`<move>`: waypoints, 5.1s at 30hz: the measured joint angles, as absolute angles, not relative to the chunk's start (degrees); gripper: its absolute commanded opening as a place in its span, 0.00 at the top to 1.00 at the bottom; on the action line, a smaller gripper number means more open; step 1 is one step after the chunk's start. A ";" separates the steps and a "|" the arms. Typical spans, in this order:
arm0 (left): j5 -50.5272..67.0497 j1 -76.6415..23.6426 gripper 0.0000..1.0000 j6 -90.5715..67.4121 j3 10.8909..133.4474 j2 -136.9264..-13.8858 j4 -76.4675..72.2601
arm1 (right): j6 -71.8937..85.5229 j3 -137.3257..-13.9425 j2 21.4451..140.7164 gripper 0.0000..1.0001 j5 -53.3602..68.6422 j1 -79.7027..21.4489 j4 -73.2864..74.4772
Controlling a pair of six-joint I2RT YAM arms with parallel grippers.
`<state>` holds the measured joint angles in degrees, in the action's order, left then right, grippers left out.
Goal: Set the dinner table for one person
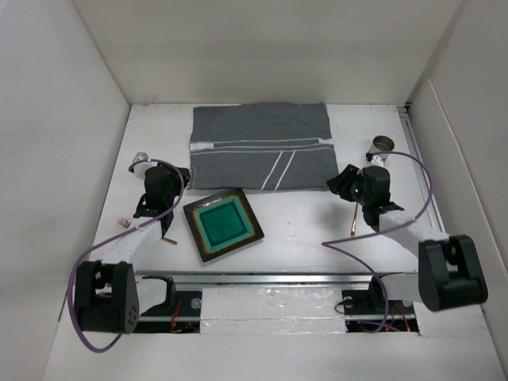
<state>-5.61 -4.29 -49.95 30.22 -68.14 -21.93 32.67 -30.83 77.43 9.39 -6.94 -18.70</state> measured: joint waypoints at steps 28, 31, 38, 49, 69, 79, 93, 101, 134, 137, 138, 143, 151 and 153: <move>-6.63 -11.88 0.74 -43.72 32.51 -71.48 -18.65 | 32.32 -36.99 99.24 0.49 24.86 -42.26 -31.64; -6.52 -11.88 0.74 -43.51 32.51 -71.48 -19.09 | 33.82 -38.57 101.91 0.82 25.36 -43.24 -34.06; -7.94 -11.90 0.74 -43.31 32.51 -71.48 -18.94 | 42.65 -37.34 104.22 1.00 25.28 -43.62 -40.49; -10.79 -11.88 0.68 -43.62 32.49 -76.16 -16.86 | 47.97 -23.55 91.00 0.91 20.62 -44.58 -40.45; -15.31 -11.88 0.64 -49.15 32.64 -83.40 -15.88 | 41.58 -23.14 65.30 0.40 7.44 -34.85 -20.88; -15.46 -11.88 0.62 -52.49 33.67 -85.65 -16.53 | 44.84 -25.93 72.55 0.35 -6.83 -17.17 -16.23; -16.99 -11.88 0.87 -54.81 34.92 -87.72 -16.03 | 58.39 -28.47 83.88 0.39 -9.17 -12.23 -22.76; -17.28 -11.55 1.00 -55.44 35.77 -89.34 -16.67 | 63.59 -33.32 87.55 0.42 -10.72 -10.00 -21.80; -13.45 -9.98 1.00 -54.02 29.71 -84.58 -27.86 | 63.46 -53.10 96.20 0.63 -8.80 -8.27 4.25; -13.15 -9.98 1.00 -53.89 29.65 -84.47 -28.62 | 63.20 -55.75 97.97 0.73 -8.82 -8.27 7.60; -12.93 -9.98 1.00 -53.89 29.65 -84.47 -28.88 | 63.20 -56.18 98.21 0.77 -8.84 -8.27 8.58; -12.12 -9.98 1.00 -53.89 29.65 -84.47 -29.80 | 63.24 -56.62 98.28 0.97 -9.26 -8.34 12.49; -12.05 -9.98 1.00 -53.45 29.56 -82.26 -29.30 | 61.54 -53.30 93.45 1.00 -10.92 -9.47 12.40; -12.21 -9.98 1.00 -53.10 29.34 -79.94 -28.88 | 60.23 -51.64 90.37 1.00 -10.90 -9.39 11.70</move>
<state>-12.21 -9.98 -53.10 29.34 -79.94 -28.88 60.23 -51.64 90.37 -10.90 -9.39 11.70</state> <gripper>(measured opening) 0.007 0.010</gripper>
